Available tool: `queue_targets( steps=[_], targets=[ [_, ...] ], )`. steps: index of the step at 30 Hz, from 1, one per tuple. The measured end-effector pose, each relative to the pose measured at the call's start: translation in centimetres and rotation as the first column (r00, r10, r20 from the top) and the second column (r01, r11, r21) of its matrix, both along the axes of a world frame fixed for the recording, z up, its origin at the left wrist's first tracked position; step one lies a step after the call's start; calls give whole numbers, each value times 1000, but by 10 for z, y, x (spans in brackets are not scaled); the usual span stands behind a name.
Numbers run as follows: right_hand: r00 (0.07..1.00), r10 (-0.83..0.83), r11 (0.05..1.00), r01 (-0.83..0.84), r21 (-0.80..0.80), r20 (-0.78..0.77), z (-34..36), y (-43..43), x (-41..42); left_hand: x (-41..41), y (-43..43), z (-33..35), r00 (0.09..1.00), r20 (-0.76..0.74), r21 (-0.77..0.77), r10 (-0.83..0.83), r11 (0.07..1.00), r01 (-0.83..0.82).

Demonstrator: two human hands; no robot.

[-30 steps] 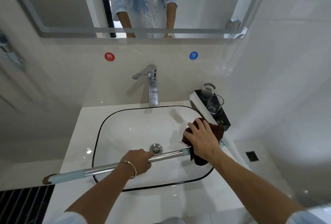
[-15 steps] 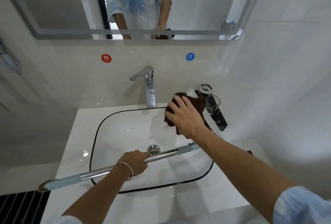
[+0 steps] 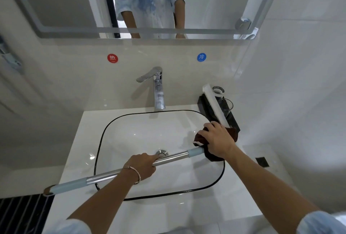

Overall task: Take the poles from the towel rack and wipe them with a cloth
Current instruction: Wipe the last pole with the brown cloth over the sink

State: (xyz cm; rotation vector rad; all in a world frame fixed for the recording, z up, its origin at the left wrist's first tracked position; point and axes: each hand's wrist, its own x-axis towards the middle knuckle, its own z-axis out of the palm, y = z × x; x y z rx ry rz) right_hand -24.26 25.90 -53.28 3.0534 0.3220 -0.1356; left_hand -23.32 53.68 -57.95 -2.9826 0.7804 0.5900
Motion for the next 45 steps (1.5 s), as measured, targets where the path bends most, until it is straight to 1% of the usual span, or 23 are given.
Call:
queue_targets(
  steps=[3, 7, 10, 13, 16, 20, 23, 24, 25, 26, 28, 29, 31, 32, 33, 34, 36, 38, 39, 40, 41, 44, 45],
  targets=[
    [998, 16, 998, -12, 65, -59, -5, 3, -1, -5, 6, -9, 999, -37, -12, 16, 1000, -17],
    [988, 48, 995, -34, 91, -150, -22, 11, -8, -9, 19, -16, 998, -66, 9, 5, 1000, -5],
    [992, 70, 991, -56, 124, -106, -29, 14, -13, -11, 26, -21, 997, -74, 17, 7, 1000, -6],
    [992, 74, 992, -63, 105, -102, -26, 18, -12, -9, 27, -22, 997, -79, 15, 11, 1000, -10],
    [990, 138, 988, -139, 72, 21, -19, 26, -6, -3, 27, -20, 997, -72, 20, 9, 1000, -7],
    [945, 191, 974, -215, 65, 266, 13, 46, 16, 3, 24, -18, 998, -62, 31, -14, 999, 16],
    [914, 186, 967, -235, 96, 360, 40, 57, 35, 3, 21, -19, 998, -49, 38, -28, 999, 30],
    [912, 172, 960, -240, 143, 371, 47, 60, 38, 2, 21, -20, 998, -49, 41, -28, 999, 30],
    [916, 139, 944, -238, 230, 375, 54, 63, 41, 2, 22, -22, 998, -54, 40, -26, 999, 28],
    [921, 79, 909, -223, 352, 381, 62, 66, 42, 1, 23, -23, 998, -59, 40, -24, 999, 26],
    [930, -55, 783, -186, 593, 365, 79, 72, 44, 1, 25, -24, 998, -60, 40, -14, 999, 16],
    [913, -102, 723, -205, 660, 396, 89, 75, 46, 1, 26, -25, 998, -58, 41, -8, 999, 10],
    [841, -227, 619, -263, 740, 490, 110, 81, 52, 1, 28, -25, 998, -62, 49, -4, 999, 7],
    [813, -324, 558, -248, 792, 483, 121, 80, 55, 1, 29, -26, 998, -58, 54, -7, 998, 10],
    [800, -404, 503, -210, 839, 443, 131, 78, 58, 1, 31, -26, 999, -53, 59, -8, 998, 11],
    [796, -466, 477, -142, 868, 387, 133, 73, 63, 1, 32, -25, 999, -50, 63, -8, 998, 12],
    [809, -518, 500, 23, 866, 278, 124, 60, 67, 0, 35, -25, 999, -45, 72, -11, 997, 15],
    [846, -524, 499, 212, 840, 97, 103, 51, 62, -2, 37, -25, 999, -39, 80, -9, 997, 13],
    [856, -517, 455, 301, 838, -26, 90, 52, 52, -3, 37, -26, 999, -41, 84, -11, 996, 14],
    [858, -496, 408, 365, 837, -132, 78, 55, 41, -3, 36, -27, 999, -45, 87, -17, 996, 21],
    [866, -455, 385, 404, 830, -210, 66, 62, 29, -4, 35, -28, 998, -50, 91, -26, 995, 31],
    [913, -244, 452, 406, 794, -327, 44, 94, -2, -5, 33, -30, 999, -47, 104, -25, 994, 30],
    [921, -181, 473, 388, 791, -344, 38, 103, -9, -4, 34, -30, 999, -53, 100, -12, 995, 17]
  ],
)
